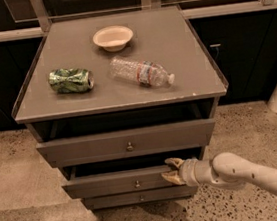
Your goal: Open middle drawer
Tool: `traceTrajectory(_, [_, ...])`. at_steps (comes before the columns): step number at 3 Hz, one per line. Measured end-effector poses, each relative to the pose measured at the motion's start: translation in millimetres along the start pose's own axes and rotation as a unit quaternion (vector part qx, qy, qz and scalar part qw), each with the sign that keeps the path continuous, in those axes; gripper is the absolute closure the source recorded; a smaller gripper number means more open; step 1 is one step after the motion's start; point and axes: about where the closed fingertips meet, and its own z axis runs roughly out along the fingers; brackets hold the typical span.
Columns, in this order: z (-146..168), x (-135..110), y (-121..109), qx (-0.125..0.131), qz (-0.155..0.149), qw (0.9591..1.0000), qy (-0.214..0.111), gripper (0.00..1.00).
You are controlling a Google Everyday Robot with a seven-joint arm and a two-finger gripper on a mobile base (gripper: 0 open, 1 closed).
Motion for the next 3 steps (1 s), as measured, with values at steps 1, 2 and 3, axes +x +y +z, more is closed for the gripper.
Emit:
traceTrajectory(1, [-2.0, -2.7, 0.1, 0.001, 0.002, 1.0, -0.001, 1.0])
traceTrajectory(2, [-3.8, 4.7, 21.3, -0.011, 0.029, 0.9995, 0.0, 1.0])
traceTrajectory(3, [-7.3, -0.3, 21.1, -0.011, 0.029, 0.9995, 0.0, 1.0])
